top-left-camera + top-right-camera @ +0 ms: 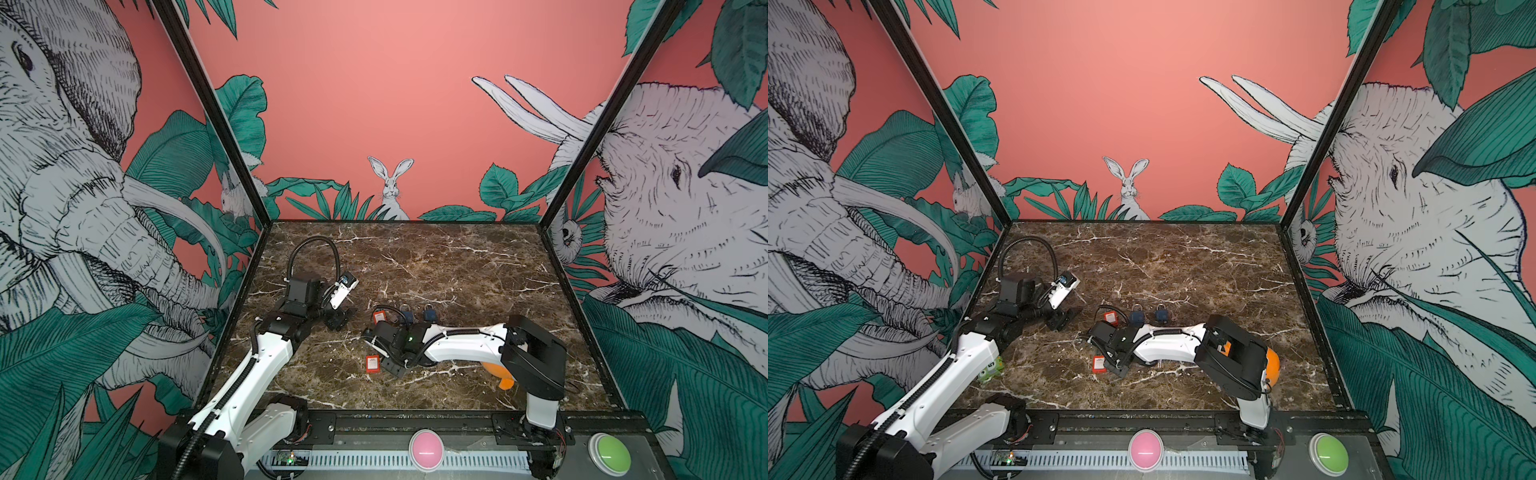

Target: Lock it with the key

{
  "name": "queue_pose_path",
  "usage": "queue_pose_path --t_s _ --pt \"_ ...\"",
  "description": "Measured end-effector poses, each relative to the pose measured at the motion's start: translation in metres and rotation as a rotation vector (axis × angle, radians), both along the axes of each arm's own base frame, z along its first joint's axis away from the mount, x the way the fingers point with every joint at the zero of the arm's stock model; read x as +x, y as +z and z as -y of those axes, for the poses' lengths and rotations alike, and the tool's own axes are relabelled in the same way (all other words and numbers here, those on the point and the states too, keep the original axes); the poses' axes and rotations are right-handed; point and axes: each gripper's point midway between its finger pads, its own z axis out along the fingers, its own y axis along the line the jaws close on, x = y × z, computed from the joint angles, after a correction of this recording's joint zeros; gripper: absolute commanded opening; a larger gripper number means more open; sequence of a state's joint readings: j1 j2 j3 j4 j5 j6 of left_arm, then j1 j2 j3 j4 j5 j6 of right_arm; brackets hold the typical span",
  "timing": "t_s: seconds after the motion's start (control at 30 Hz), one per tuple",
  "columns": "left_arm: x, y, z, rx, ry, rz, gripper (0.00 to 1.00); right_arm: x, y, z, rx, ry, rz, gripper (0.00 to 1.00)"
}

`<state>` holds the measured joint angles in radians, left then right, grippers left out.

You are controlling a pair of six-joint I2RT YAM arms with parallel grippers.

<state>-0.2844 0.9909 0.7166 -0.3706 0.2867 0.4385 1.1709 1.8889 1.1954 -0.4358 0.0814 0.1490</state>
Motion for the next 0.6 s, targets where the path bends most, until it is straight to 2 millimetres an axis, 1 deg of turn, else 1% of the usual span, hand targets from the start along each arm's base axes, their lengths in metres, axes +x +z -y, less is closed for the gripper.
queue_pose_path --t_s 0.27,0.43,0.6 --pt "0.0 -0.001 -0.001 0.01 0.002 0.003 0.78 -0.004 -0.002 -0.008 0.027 0.011 -0.062 0.45" --pt "-0.001 -0.007 -0.002 0.015 0.004 -0.01 0.78 -0.013 -0.002 -0.01 0.041 0.033 -0.108 0.43" --pt "-0.001 -0.01 -0.002 0.018 0.004 -0.02 0.79 -0.021 -0.001 -0.008 0.047 0.065 -0.165 0.42"
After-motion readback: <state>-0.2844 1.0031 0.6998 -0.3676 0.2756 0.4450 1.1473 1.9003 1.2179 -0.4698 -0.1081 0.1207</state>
